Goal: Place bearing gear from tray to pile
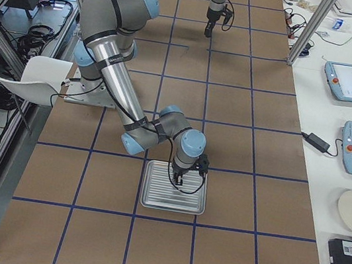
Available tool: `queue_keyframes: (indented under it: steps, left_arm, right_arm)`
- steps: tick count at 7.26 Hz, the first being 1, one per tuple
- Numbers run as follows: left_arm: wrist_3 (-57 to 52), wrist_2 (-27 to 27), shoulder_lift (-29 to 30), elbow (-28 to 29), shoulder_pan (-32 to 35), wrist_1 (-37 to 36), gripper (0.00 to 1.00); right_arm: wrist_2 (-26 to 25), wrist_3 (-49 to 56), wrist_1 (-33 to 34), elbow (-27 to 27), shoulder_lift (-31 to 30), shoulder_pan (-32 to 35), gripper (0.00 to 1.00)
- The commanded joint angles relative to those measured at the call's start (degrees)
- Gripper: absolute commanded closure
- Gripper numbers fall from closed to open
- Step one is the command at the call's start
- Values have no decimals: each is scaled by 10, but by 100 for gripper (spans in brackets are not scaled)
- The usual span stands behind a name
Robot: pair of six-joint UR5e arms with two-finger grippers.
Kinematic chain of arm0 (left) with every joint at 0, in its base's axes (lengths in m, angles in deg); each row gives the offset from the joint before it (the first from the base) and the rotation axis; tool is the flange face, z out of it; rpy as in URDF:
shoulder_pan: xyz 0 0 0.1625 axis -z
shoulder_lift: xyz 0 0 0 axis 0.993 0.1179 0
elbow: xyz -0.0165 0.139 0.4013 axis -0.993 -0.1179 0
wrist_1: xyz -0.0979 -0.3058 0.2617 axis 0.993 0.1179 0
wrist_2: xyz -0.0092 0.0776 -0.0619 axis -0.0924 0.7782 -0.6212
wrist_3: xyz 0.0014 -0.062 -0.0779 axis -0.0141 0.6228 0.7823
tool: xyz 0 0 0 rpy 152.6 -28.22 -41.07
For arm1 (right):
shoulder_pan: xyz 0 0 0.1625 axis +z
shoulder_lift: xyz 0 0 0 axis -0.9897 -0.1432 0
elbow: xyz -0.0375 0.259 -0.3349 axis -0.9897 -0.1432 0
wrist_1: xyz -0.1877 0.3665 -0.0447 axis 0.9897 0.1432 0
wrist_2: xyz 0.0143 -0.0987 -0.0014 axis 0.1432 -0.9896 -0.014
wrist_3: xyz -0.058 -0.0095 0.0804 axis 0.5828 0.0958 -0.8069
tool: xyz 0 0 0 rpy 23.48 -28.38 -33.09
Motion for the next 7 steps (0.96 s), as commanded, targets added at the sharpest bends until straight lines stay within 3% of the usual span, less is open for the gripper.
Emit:
queue_keyframes:
  steps: [1, 2, 3, 4, 7]
  left_arm:
    - [-71, 24, -17, 49, -101, 107, 100]
    - [-129, 44, -32, 47, -159, 120, 100]
    - [-167, 102, -42, 40, -197, 119, 100]
    - [-199, 103, -45, 27, -254, 119, 100]
    - [-319, 106, -59, -11, -367, 97, 100]
  right_arm:
    - [3, 3, 1, -2, 5, 0, 56]
    - [1, 3, 1, -2, 5, 0, 63]
    - [-4, 4, 1, -2, 6, 0, 92]
    - [-6, 5, 1, -5, 4, 0, 100]
    - [-6, -4, -18, 1, -40, 5, 100]
